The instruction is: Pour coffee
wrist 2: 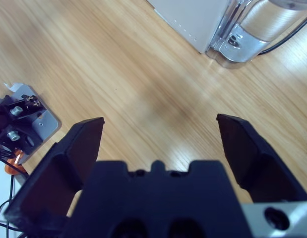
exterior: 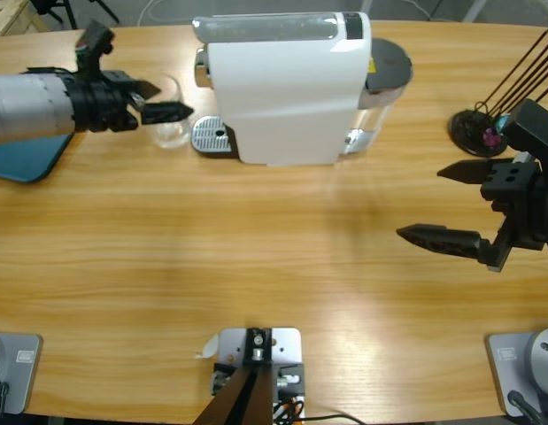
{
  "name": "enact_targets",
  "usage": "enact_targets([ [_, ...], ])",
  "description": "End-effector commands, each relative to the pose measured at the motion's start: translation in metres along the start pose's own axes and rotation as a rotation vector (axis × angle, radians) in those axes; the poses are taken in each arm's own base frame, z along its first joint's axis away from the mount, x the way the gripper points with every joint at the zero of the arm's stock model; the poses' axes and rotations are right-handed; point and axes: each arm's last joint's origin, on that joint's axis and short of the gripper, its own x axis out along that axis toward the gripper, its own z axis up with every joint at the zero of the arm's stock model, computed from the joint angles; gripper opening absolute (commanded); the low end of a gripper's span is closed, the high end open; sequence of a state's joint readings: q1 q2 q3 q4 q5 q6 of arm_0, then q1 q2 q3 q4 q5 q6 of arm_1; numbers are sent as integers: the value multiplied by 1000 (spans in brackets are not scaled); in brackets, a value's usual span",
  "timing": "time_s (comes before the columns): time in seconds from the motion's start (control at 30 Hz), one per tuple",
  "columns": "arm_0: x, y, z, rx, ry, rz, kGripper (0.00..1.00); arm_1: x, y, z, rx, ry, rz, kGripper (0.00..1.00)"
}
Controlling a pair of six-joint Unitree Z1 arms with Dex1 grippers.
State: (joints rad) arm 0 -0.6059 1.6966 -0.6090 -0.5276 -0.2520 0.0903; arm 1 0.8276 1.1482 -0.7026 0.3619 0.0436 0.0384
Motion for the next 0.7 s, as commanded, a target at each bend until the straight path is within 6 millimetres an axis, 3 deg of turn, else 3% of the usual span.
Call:
enact_targets([
  [0.03,31,-1,-22,16,47,-39,485,2,-1,-10,-8,13,13,977],
  [0.57,66,-1,-32,30,9,-52,496,2,-4,-10,5,12,5,969],
  [0.67,67,0,-31,29,7,-44,699,2,-4,-10,6,14,3,968],
  [0.7,68,0,-30,26,5,-41,838,2,-4,-10,6,14,3,968],
])
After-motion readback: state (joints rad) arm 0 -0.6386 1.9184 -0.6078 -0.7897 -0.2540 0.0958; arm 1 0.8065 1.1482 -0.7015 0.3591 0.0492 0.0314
